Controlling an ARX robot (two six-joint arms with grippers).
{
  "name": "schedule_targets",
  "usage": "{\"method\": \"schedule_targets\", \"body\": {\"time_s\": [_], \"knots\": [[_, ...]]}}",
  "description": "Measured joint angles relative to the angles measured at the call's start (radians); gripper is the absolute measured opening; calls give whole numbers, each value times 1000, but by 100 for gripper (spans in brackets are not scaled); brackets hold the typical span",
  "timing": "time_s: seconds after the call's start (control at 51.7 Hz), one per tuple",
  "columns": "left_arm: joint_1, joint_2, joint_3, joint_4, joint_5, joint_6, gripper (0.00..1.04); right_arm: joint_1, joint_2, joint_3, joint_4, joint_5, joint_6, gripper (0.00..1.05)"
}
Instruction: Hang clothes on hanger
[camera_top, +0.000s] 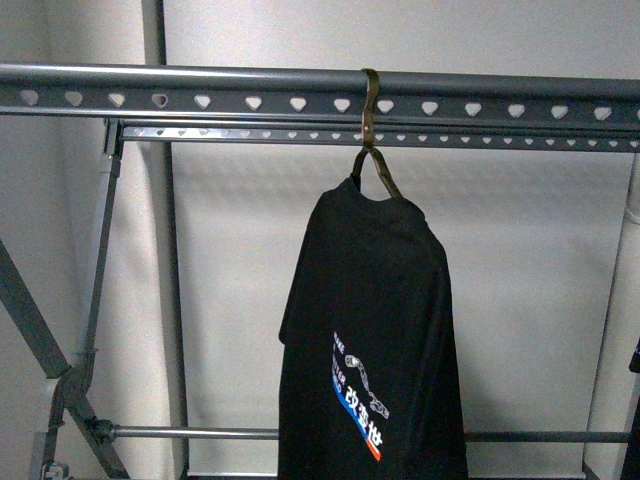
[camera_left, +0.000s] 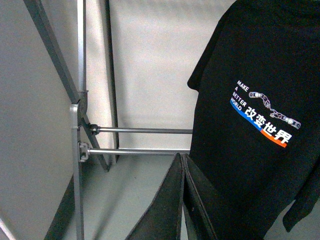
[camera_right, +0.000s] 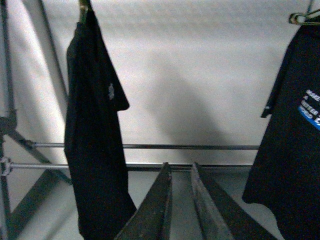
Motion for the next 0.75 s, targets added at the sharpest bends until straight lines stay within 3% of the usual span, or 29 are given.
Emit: {"method": "schedule_targets", "body": {"time_s": [0.077, 0.754], "knots": [[0, 0, 0, 0, 1, 0, 4, -71, -11, -14, 0, -41, -1, 1], [0, 0, 0, 0, 0, 0, 4, -94, -84, -99, 8, -49, 0, 2]]}}
